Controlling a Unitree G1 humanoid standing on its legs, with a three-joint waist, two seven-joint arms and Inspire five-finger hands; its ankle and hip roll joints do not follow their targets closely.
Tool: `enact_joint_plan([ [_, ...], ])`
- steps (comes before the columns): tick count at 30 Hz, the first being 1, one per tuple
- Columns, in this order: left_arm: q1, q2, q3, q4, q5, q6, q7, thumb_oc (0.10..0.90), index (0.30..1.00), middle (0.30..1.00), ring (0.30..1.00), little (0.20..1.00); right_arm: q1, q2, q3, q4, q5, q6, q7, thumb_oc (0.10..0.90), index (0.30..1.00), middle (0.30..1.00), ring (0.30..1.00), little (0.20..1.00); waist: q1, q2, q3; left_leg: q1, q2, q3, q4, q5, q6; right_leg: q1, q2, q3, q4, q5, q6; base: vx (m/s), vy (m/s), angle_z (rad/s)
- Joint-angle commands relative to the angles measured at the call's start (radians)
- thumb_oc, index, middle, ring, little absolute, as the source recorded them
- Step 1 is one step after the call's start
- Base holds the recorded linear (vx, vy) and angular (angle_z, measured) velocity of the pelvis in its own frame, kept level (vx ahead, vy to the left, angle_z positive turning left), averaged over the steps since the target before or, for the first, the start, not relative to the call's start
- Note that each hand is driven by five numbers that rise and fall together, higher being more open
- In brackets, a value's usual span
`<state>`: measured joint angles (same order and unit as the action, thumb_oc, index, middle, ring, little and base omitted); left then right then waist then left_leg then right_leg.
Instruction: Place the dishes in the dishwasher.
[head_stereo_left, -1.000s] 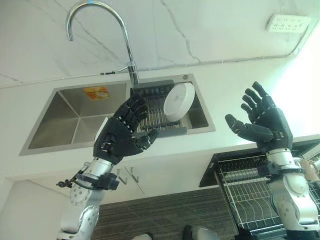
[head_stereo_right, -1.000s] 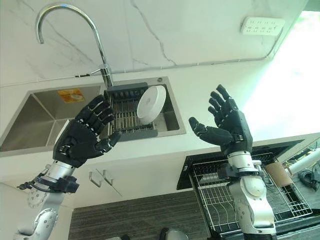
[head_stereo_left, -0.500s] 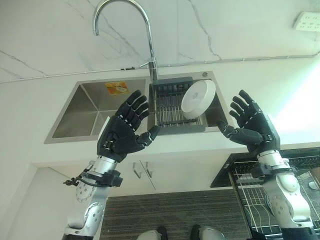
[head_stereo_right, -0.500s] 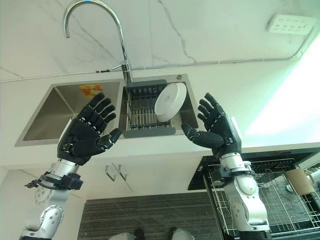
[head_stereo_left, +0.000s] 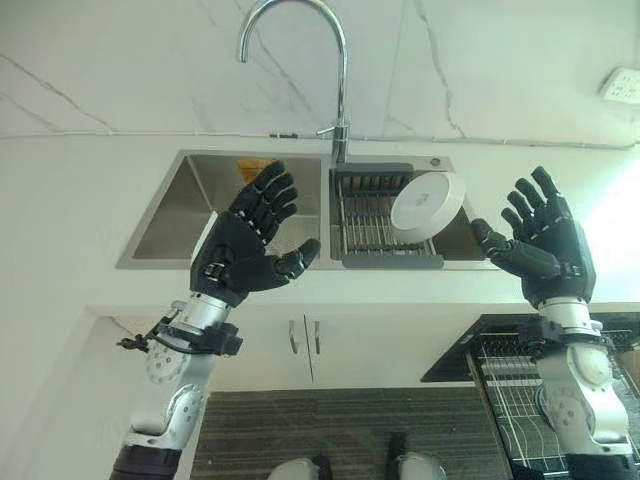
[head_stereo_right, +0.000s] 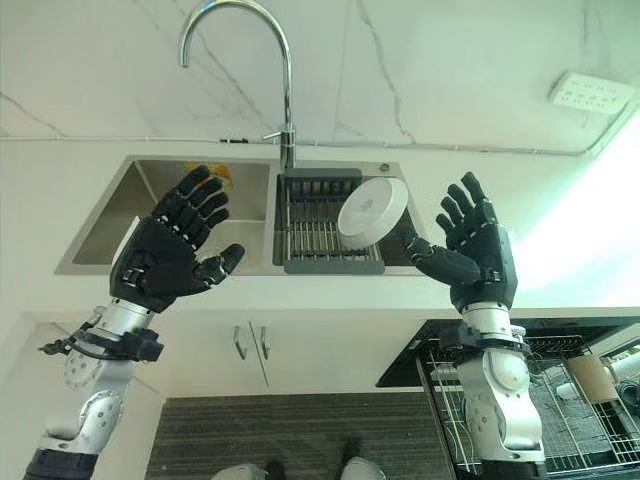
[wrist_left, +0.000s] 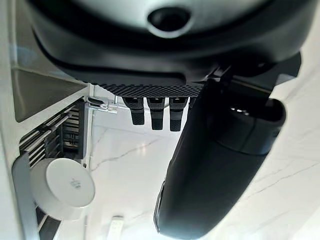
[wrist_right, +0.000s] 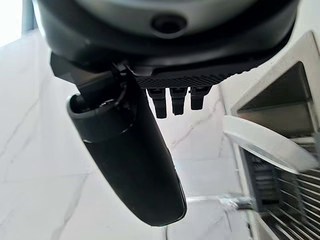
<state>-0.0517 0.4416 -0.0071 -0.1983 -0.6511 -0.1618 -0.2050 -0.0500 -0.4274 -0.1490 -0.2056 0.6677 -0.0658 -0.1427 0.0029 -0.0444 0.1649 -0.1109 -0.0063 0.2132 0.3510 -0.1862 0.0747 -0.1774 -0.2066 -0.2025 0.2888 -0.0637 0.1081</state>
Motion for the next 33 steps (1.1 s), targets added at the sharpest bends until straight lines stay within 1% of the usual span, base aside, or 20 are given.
enact_joint_plan([
  [1, -0.095, 0.013, -0.027, -0.105, 0.040, -0.104, 0.017, 0.800, 0.900, 0.900, 0.900, 0.900, -0.194, -0.063, -0.039, 0.035, 0.049, -0.103, -0.037, 0.800, 0.900, 0.900, 0.900, 0.900, 0.018, 0.012, -0.077, 0.072, 0.037, -0.075, -0.051, -0.084, -0.079, 0.099, 0.052, -0.041, 0.011, -0.080, 0.020, 0.14, -0.163, -0.05],
  [2, -0.096, 0.017, -0.031, -0.105, 0.037, -0.099, 0.022, 0.800, 0.900, 0.900, 0.900, 0.900, -0.201, -0.069, -0.026, 0.061, 0.083, -0.086, -0.025, 0.800, 0.900, 0.900, 0.900, 0.900, 0.021, 0.013, -0.089, 0.070, 0.043, -0.067, -0.051, -0.084, -0.082, 0.104, 0.058, -0.036, 0.011, -0.097, 0.013, 0.10, -0.118, -0.13],
  [4, -0.099, 0.020, -0.032, -0.104, 0.033, -0.100, 0.029, 0.800, 0.900, 0.900, 0.900, 0.900, -0.211, -0.069, -0.013, 0.082, 0.123, -0.054, -0.010, 0.800, 0.900, 0.900, 0.900, 0.900, 0.024, 0.014, -0.097, 0.070, 0.047, -0.061, -0.051, -0.084, -0.083, 0.105, 0.059, -0.037, 0.011, -0.104, 0.009, 0.07, -0.072, -0.08],
  [6, -0.099, 0.024, -0.031, -0.100, 0.023, -0.101, 0.028, 0.800, 0.900, 0.900, 0.900, 0.900, -0.220, -0.068, -0.006, 0.108, 0.136, -0.032, -0.001, 0.800, 0.900, 0.900, 0.900, 0.900, 0.025, 0.015, -0.101, 0.072, 0.051, -0.057, -0.051, -0.085, -0.085, 0.108, 0.062, -0.036, 0.011, -0.109, 0.006, 0.05, -0.052, -0.06],
  [7, -0.110, 0.025, -0.042, -0.092, 0.025, -0.100, 0.027, 0.800, 0.900, 0.900, 0.900, 0.900, -0.251, -0.068, 0.009, 0.150, 0.181, 0.001, 0.001, 0.800, 0.900, 0.900, 0.900, 0.900, 0.030, 0.014, -0.104, 0.073, 0.054, -0.056, -0.051, -0.086, -0.088, 0.113, 0.063, -0.041, 0.011, -0.115, 0.002, 0.04, -0.049, -0.04],
  [10, -0.119, 0.026, -0.050, -0.081, 0.023, -0.102, 0.024, 0.800, 0.900, 0.900, 0.900, 0.900, -0.278, -0.071, 0.020, 0.187, 0.218, 0.018, 0.002, 0.800, 0.900, 0.900, 0.900, 0.900, 0.035, 0.013, -0.105, 0.076, 0.057, -0.057, -0.051, -0.088, -0.090, 0.118, 0.063, -0.045, 0.011, -0.120, 0.000, 0.02, -0.028, -0.01],
  [11, -0.120, 0.027, -0.052, -0.077, 0.016, -0.099, 0.019, 0.800, 0.900, 0.900, 0.900, 0.900, -0.293, -0.075, 0.024, 0.214, 0.260, 0.036, 0.009, 0.800, 0.900, 0.900, 0.900, 0.900, 0.040, 0.012, -0.108, 0.078, 0.057, -0.058, -0.051, -0.090, -0.091, 0.121, 0.064, -0.047, 0.011, -0.125, -0.002, 0.02, -0.020, 0.05],
  [12, -0.123, 0.028, -0.056, -0.073, 0.013, -0.099, 0.019, 0.800, 0.900, 0.900, 0.900, 0.900, -0.305, -0.076, 0.025, 0.232, 0.272, 0.041, 0.013, 0.800, 0.900, 0.900, 0.900, 0.900, 0.041, 0.012, -0.109, 0.079, 0.058, -0.059, -0.051, -0.091, -0.092, 0.122, 0.065, -0.048, 0.011, -0.126, -0.003, 0.03, -0.020, 0.08],
  [16, -0.127, 0.032, -0.061, -0.064, 0.005, -0.101, 0.012, 0.800, 0.900, 0.900, 0.900, 0.900, -0.333, -0.086, 0.031, 0.284, 0.288, 0.059, 0.008, 0.800, 0.900, 0.900, 0.900, 0.900, 0.049, 0.012, -0.113, 0.081, 0.059, -0.062, -0.051, -0.091, -0.093, 0.128, 0.066, -0.053, 0.011, -0.132, -0.007, 0.01, -0.006, 0.07],
  [18, -0.130, 0.033, -0.062, -0.062, 0.002, -0.100, 0.015, 0.800, 0.900, 0.900, 0.900, 0.900, -0.347, -0.088, 0.035, 0.307, 0.308, 0.080, 0.014, 0.800, 0.900, 0.900, 0.900, 0.900, 0.052, 0.012, -0.113, 0.082, 0.059, -0.064, -0.051, -0.092, -0.094, 0.131, 0.067, -0.054, 0.011, -0.134, -0.008, 0.01, 0.000, 0.04],
  [20, -0.135, 0.037, -0.062, -0.053, -0.007, -0.099, 0.011, 0.800, 0.900, 0.900, 0.900, 0.900, -0.370, -0.095, 0.048, 0.350, 0.321, 0.120, 0.019, 0.800, 0.900, 0.900, 0.900, 0.900, 0.059, 0.011, -0.114, 0.083, 0.058, -0.068, -0.051, -0.092, -0.095, 0.135, 0.067, -0.057, 0.011, -0.136, -0.010, 0.01, 0.001, 0.05],
  [22, -0.141, 0.041, -0.064, -0.051, -0.011, -0.096, 0.011, 0.800, 0.900, 0.900, 0.900, 0.900, -0.385, -0.101, 0.057, 0.378, 0.333, 0.139, 0.021, 0.800, 0.900, 0.900, 0.900, 0.900, 0.062, 0.009, -0.115, 0.084, 0.058, -0.069, -0.051, -0.093, -0.096, 0.138, 0.066, -0.060, 0.011, -0.138, -0.010, 0.01, 0.004, 0.10],
  [27, -0.152, 0.053, -0.069, -0.043, -0.019, -0.093, 0.015, 0.800, 0.900, 0.900, 0.900, 0.900, -0.410, -0.114, 0.072, 0.425, 0.365, 0.171, 0.026, 0.800, 0.900, 0.900, 0.900, 0.900, 0.065, 0.008, -0.117, 0.085, 0.058, -0.068, -0.051, -0.093, -0.097, 0.142, 0.065, -0.065, 0.011, -0.139, -0.011, 0.00, 0.006, 0.05],
  [33, -0.159, 0.063, -0.076, -0.039, -0.030, -0.089, 0.022, 0.800, 0.900, 0.900, 0.900, 0.900, -0.438, -0.135, 0.093, 0.477, 0.369, 0.215, 0.031, 0.800, 0.900, 0.900, 0.900, 0.900, 0.070, 0.006, -0.117, 0.086, 0.057, -0.069, -0.051, -0.093, -0.097, 0.146, 0.064, -0.068, 0.011, -0.141, -0.011, 0.00, 0.000, 0.00],
])
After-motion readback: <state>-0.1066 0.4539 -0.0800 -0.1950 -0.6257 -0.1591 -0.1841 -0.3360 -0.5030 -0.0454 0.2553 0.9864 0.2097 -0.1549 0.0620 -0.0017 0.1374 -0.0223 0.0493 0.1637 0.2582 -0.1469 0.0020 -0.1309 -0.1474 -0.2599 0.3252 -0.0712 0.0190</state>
